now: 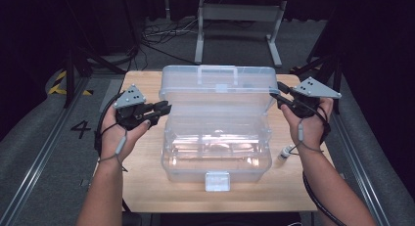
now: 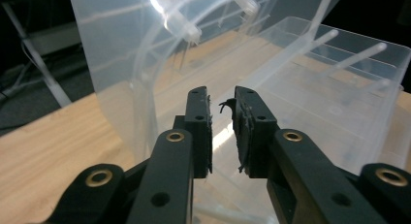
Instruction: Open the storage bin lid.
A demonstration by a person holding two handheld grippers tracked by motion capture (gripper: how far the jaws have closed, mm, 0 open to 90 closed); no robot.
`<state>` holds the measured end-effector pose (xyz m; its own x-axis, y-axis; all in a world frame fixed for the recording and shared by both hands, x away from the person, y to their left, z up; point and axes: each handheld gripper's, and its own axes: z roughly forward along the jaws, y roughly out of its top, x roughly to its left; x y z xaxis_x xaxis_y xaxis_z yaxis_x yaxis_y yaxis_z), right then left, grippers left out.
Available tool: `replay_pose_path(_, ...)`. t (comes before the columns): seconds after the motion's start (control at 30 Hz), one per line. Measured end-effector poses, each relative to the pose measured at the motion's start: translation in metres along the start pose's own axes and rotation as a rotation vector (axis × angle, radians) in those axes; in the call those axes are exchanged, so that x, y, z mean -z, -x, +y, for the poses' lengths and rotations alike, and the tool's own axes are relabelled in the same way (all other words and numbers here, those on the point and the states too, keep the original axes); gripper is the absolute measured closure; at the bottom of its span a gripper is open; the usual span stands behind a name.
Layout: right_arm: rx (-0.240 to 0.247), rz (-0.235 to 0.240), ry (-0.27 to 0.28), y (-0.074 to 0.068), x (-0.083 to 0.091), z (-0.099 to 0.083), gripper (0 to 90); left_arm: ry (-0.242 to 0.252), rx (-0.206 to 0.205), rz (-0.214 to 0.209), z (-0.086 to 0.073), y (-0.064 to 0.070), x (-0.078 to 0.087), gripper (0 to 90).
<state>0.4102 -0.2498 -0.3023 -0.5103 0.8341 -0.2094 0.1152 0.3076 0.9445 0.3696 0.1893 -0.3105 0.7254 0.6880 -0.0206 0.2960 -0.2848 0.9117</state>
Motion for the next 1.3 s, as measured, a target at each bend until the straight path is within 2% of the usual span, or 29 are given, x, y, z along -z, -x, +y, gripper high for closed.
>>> replay_pose_path(0.17,-0.011,0.023,-0.019,0.004,-0.002,0.001,69.3,-0.021,-0.003,-0.002,-0.004,0.002,0.009,79.7)
replay_pose_path(0.27,-0.020,0.035,-0.027,0.008,-0.004,0.002,69.2,-0.023,-0.008,-0.032,-0.007,0.003,0.015,80.8)
replay_pose_path(0.37,-0.032,0.047,-0.032,0.011,-0.007,0.003,69.2,-0.028,-0.013,-0.039,-0.012,0.003,0.019,82.0)
replay_pose_path(0.57,-0.048,0.061,-0.052,0.015,-0.012,0.007,69.1,-0.060,-0.023,-0.081,-0.023,0.009,0.024,82.6)
replay_pose_path(0.67,-0.053,0.068,-0.055,0.017,-0.014,0.008,69.0,-0.071,-0.026,-0.113,-0.031,0.008,0.023,82.0)
replay_pose_path(0.83,-0.061,0.075,-0.055,0.019,-0.015,0.008,69.0,-0.100,-0.023,-0.129,-0.042,0.008,0.021,82.2)
replay_pose_path(0.93,-0.067,0.074,-0.049,0.020,-0.017,0.008,69.0,-0.126,-0.043,-0.158,-0.048,0.012,0.022,81.9)
replay_pose_path(1.07,-0.070,0.071,-0.048,0.020,-0.018,0.008,69.1,-0.182,-0.067,-0.172,-0.054,0.018,0.018,80.1)
replay_pose_path(1.3,-0.078,0.072,-0.044,0.022,-0.021,0.008,69.1,-0.219,-0.081,-0.202,-0.062,0.026,0.014,79.7)
